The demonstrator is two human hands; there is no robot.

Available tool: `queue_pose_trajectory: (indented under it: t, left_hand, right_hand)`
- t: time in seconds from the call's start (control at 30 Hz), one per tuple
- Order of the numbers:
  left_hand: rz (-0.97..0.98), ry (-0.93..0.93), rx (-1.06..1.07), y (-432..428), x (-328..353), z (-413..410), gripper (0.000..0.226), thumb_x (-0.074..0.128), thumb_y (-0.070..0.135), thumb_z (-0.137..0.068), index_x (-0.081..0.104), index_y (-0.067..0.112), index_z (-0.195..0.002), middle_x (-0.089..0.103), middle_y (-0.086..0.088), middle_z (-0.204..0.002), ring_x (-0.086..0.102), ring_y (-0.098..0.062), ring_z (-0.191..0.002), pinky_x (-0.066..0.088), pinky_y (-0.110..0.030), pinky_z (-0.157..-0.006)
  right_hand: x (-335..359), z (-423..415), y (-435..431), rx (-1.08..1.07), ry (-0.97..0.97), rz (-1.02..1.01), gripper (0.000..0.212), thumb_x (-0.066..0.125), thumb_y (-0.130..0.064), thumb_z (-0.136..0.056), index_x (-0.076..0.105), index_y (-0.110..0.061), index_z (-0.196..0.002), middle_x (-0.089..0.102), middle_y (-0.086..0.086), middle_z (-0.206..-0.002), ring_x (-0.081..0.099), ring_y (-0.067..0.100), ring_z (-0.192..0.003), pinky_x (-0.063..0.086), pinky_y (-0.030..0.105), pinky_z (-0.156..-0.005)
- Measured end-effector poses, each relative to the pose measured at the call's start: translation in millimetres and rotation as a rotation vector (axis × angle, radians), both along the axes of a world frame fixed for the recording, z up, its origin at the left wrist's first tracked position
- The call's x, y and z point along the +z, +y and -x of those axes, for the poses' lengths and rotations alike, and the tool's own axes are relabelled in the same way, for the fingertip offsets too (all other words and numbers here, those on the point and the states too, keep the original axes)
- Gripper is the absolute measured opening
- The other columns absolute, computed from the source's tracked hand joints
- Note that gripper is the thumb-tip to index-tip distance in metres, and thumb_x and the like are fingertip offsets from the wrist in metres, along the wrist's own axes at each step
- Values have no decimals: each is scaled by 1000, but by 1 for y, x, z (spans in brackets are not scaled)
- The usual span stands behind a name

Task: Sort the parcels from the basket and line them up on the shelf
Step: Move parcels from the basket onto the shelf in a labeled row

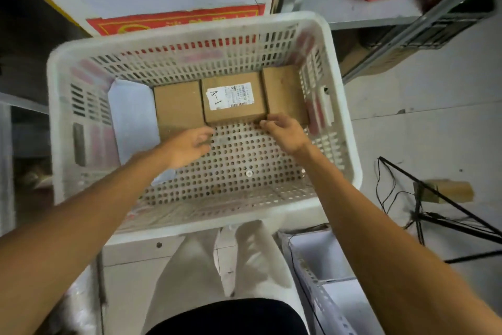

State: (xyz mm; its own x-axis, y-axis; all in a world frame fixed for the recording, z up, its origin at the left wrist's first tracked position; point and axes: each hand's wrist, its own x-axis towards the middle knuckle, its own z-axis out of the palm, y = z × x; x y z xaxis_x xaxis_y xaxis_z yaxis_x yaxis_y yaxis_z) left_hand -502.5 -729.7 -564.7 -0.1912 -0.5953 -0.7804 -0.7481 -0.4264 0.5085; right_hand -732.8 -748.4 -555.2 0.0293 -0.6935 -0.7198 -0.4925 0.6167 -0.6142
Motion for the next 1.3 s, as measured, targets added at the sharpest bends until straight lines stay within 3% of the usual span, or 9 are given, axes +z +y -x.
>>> queue_pose_trajectory:
  t: [0.2,0.3,0.43,0.53,0.67,0.8,0.9,1.1,1.3]
  left_hand:
    - [29,51,-28,-43,-52,51,43,47,11,-99,42,17,-141,45,-8,-144,48,-18,-123,41,-22,-88]
    - [24,69,-48,-59,-78,74,44,47,13,-99,39,19,-142,43,-8,-146,45,-21,-130,38,-24,-91]
    - [82,96,-59,-75,-109,95,44,48,10,-98,43,20,-140,46,-6,-143,47,-17,-125,36,-24,-97]
    - [205,102,-50,-83,-125,102,45,51,6,-96,46,19,-139,49,1,-141,46,-9,-119,33,-22,-98]
    - [245,105,-75,-83,-134,99,50,52,6,-95,42,20,-142,47,2,-143,44,-5,-121,31,-18,-99]
    - [234,64,-112,-79,-139,92,61,53,9,-94,31,28,-148,38,1,-150,44,-13,-129,35,-31,-109]
    - [239,28,-165,-72,-142,90,66,52,11,-95,23,35,-150,32,2,-153,38,-15,-134,35,-37,-111]
    - [264,24,-193,-61,-145,91,67,52,12,-94,22,36,-150,28,5,-155,32,-15,-139,28,-41,-114]
    - [186,17,-258,-49,-135,91,67,51,21,-96,16,41,-149,20,7,-158,21,-16,-145,26,-51,-116]
  right_hand:
    - [-54,33,-14,-45,36,-64,46,62,-28,-93,49,-13,-135,57,0,-132,55,17,-119,43,23,-96]
    - [-85,36,-23,-25,151,-7,55,68,-29,-89,47,-17,-138,51,8,-140,55,23,-120,46,35,-104]
    - [-115,40,-39,139,368,87,63,69,-28,-87,38,-26,-142,25,9,-153,26,30,-141,28,43,-117]
    - [-132,37,-50,266,520,168,67,66,-31,-88,29,-25,-143,11,11,-157,8,35,-145,17,46,-120]
    - [-148,25,-55,287,686,199,78,65,-41,-87,19,-22,-147,10,20,-154,15,42,-139,23,50,-116]
    - [-157,16,-51,282,805,142,104,71,-58,-76,9,-21,-150,12,26,-152,21,45,-135,23,51,-113]
    - [-161,9,-49,292,858,145,110,76,-60,-69,12,-19,-148,19,28,-148,31,44,-129,31,51,-109]
    - [-153,8,-46,210,761,101,91,76,-29,-78,17,-15,-146,17,27,-146,33,44,-126,40,53,-103]
    - [-131,10,-23,170,684,41,103,80,-45,-71,14,-26,-147,22,27,-144,32,43,-125,32,50,-104]
